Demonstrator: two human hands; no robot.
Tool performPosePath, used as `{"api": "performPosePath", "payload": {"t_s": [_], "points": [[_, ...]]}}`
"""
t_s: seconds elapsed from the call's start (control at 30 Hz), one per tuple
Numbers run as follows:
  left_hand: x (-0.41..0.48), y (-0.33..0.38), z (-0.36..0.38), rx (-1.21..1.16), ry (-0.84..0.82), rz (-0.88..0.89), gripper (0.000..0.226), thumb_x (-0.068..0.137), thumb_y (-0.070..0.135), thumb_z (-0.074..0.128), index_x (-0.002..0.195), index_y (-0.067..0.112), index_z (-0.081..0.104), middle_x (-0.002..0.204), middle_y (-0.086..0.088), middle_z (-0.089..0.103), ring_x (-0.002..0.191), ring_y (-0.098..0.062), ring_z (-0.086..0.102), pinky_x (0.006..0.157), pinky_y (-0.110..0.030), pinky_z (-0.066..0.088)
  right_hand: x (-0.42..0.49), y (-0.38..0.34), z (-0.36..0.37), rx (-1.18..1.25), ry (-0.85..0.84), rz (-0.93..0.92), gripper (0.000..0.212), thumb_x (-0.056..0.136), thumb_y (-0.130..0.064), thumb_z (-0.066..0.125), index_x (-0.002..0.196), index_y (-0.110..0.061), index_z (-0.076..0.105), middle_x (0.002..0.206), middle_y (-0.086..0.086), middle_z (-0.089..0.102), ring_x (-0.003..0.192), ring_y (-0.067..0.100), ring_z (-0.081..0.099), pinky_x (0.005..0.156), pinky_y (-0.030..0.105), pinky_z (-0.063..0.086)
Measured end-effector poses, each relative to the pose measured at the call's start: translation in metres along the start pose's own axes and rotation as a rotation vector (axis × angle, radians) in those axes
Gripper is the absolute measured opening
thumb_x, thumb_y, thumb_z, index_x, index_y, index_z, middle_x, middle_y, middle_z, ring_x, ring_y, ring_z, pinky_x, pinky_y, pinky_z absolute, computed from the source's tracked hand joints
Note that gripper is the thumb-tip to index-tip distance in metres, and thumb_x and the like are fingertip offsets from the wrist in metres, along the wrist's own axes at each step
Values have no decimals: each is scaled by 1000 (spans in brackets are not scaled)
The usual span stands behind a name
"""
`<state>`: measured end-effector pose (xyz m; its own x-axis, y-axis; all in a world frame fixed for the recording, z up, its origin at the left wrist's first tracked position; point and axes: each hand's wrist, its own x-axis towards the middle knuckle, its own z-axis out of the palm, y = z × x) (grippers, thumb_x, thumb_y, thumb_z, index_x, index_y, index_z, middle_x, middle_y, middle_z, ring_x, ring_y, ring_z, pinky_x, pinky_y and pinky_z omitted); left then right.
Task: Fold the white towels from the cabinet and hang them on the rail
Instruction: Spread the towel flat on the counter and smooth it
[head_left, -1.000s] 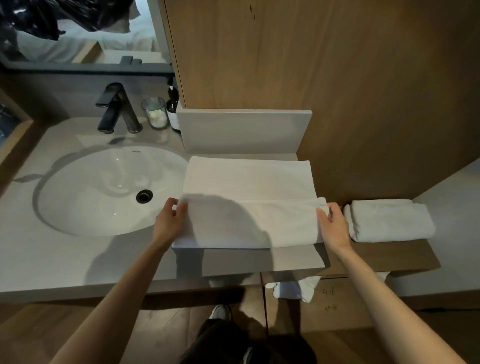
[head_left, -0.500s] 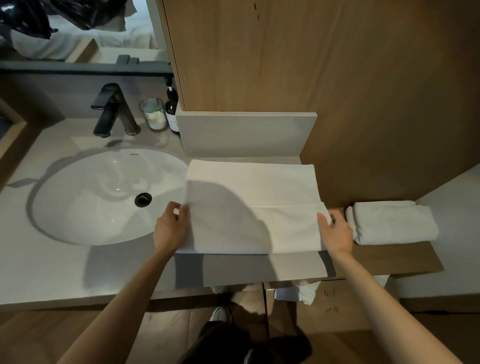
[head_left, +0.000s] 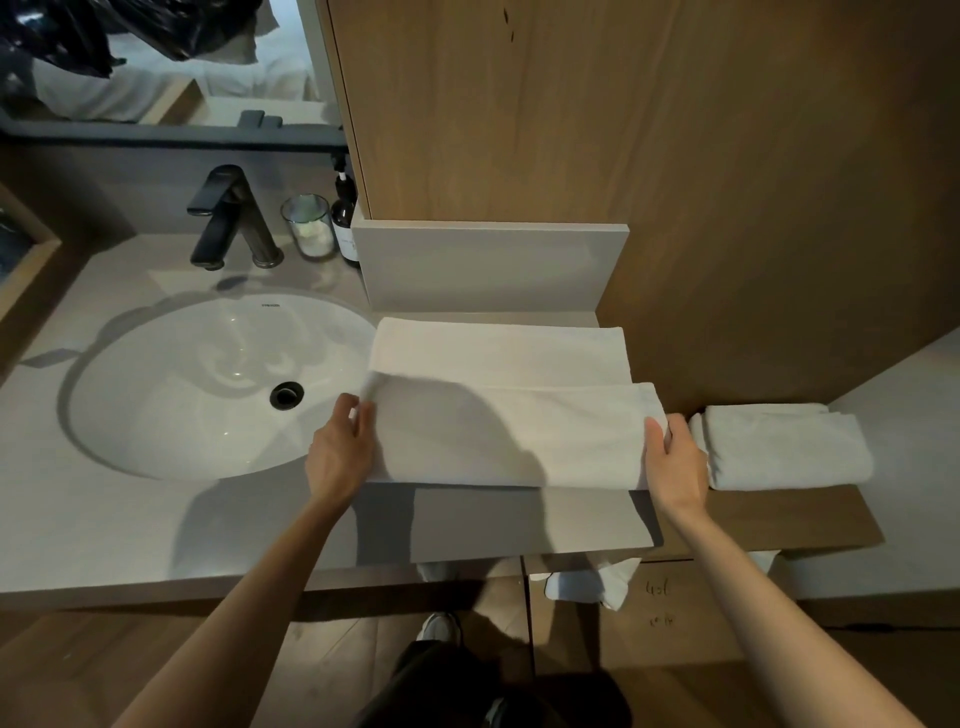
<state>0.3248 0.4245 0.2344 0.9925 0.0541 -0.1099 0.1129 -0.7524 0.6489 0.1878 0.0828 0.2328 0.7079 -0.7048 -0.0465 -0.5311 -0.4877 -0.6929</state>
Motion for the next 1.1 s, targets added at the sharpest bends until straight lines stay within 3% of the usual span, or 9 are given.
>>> {"api": "performPosePath", "payload": {"t_s": [0.4,0.5,0.57,0.67,0.77,0.87,0.93,1.0,1.1], "points": [[3,-3,4,271,18,-8,35,103,40,29,118,17,51,90,-16,65,80,-37,60,69,-40,46,0,-3,11,-243,31,60,26,101,-28,47,116,-7,50,79,6,58,64,17,51,59,30,47],[3,4,2,274,16,-59,32,102,40,32,113,14,48,84,-11,58,75,-33,54,69,-39,42,-2,-11,11,-234,61,8,30,97,-18,54,125,-11,45,109,13,61,84,22,57,68,34,51],[2,10,0,243,52,-75,30,100,37,36,114,11,45,97,-10,55,81,-33,54,72,-40,41,0,-16,10,-334,105,-101,48,91,-11,62,134,-11,42,127,16,53,109,30,53,85,40,49],[-1,17,7,354,139,217,36,94,22,54,126,5,50,123,-17,51,103,-38,53,80,-46,44,-5,-32,19,-427,137,-359,55,84,-5,66,135,-12,47,140,15,46,128,33,43,104,47,41],[-17,48,32,318,53,558,44,94,19,55,136,8,48,138,-15,50,119,-36,51,96,-46,41,-19,-60,50,-413,-76,-552,50,96,-15,52,144,-19,42,155,5,32,145,29,24,119,50,20],[-34,72,62,445,-225,587,56,104,33,27,154,17,9,162,-2,5,149,-23,5,121,-45,5,-31,-74,87,-543,-307,-528,57,104,-27,37,155,-26,11,162,-1,-4,150,24,-8,121,50,-4],[-38,69,77,565,-317,561,58,101,43,6,153,20,-7,160,2,-15,147,-19,-17,119,-49,-9,-37,-70,98,-577,-341,-480,55,104,-37,19,155,-28,0,162,-4,-11,149,22,-15,119,49,-10],[-38,57,82,565,-303,547,63,94,49,-7,153,27,-8,160,5,-16,145,-16,-22,117,-52,-12,-41,-62,97,-572,-322,-488,57,100,-46,5,155,-33,0,162,-7,-10,149,22,-14,118,49,-13],[-32,40,78,583,-254,549,60,96,56,3,153,38,0,161,9,-12,146,-17,-20,116,-55,-13,-34,-55,90,-629,-346,-519,61,95,-60,1,153,-41,-3,161,-10,-13,148,23,-16,116,50,-17]]}}
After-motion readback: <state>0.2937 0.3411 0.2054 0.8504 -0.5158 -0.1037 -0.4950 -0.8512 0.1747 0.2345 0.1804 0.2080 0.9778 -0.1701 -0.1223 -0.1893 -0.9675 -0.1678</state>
